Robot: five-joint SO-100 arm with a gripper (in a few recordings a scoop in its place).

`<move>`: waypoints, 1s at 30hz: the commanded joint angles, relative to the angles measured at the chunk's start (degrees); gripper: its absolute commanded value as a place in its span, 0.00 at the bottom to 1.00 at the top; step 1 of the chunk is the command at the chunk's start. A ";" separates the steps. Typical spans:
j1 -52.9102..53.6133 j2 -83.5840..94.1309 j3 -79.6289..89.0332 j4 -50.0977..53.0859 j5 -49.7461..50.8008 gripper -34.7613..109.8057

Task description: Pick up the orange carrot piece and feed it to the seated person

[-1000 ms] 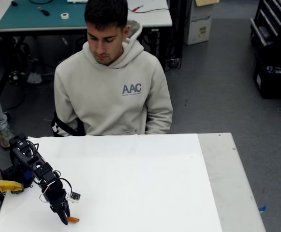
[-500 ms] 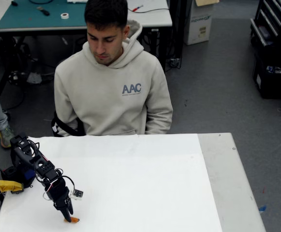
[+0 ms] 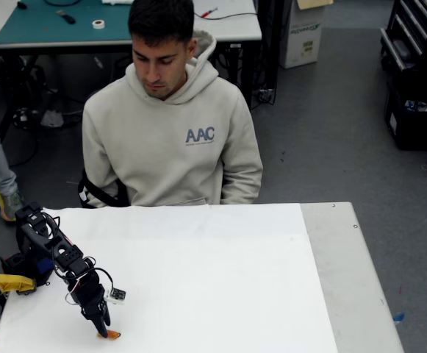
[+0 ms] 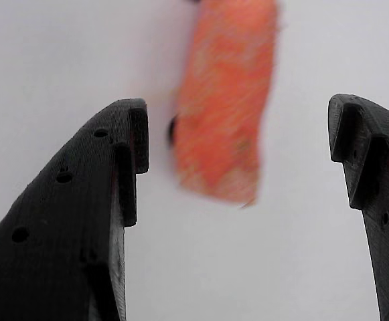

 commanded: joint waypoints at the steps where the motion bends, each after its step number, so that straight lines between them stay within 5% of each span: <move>1: 1.49 1.23 1.93 -0.26 -0.97 0.39; 30: 4.75 1.49 3.34 -7.12 -0.79 0.39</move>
